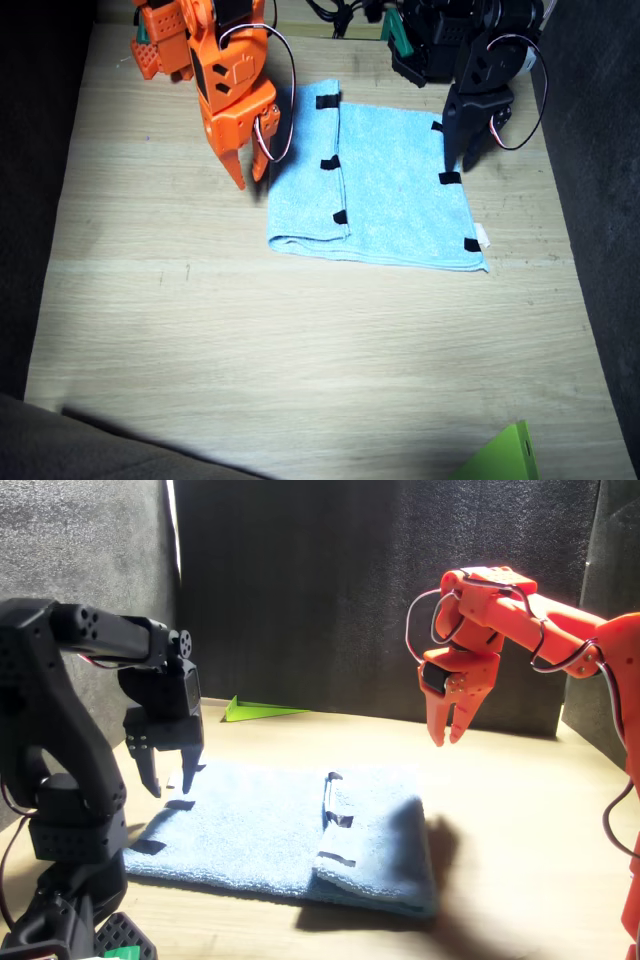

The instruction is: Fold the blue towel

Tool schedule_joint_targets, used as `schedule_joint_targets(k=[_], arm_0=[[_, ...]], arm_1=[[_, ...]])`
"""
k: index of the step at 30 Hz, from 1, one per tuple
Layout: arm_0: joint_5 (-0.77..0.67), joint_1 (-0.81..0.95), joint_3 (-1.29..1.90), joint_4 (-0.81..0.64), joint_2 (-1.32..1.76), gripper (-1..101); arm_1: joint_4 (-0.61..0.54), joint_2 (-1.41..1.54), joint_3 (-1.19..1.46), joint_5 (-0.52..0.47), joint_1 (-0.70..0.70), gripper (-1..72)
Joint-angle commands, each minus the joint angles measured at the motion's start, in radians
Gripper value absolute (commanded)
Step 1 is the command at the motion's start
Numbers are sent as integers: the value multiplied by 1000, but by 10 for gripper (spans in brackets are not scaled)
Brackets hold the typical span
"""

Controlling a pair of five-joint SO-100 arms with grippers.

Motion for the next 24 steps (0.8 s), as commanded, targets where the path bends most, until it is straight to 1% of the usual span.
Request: schedule_joint_targets(k=[1,4,8,10,12,14,16,19,24], arm_0=[[-17,8,23,-5,44,85],[6,26,41,-6,58,49],[12,60,83,-21,92,65],[12,104,100,-31,132,104],[28,130,124,-41,176,190],[51,133,163,-60,229,249],[64,123,212,-86,287,284],[66,95,265,-114,345,316],[35,57,282,-121,365,332]], arm_1=[[-9,110,3,57,-3,134],[-17,120,3,94,-9,135],[-12,118,3,114,-28,133],[-9,117,3,115,-37,133],[-9,115,3,112,-44,132],[-12,114,3,109,-44,132],[-18,112,3,109,-38,132],[-26,109,3,109,-29,132],[-31,95,-3,109,-23,132]])
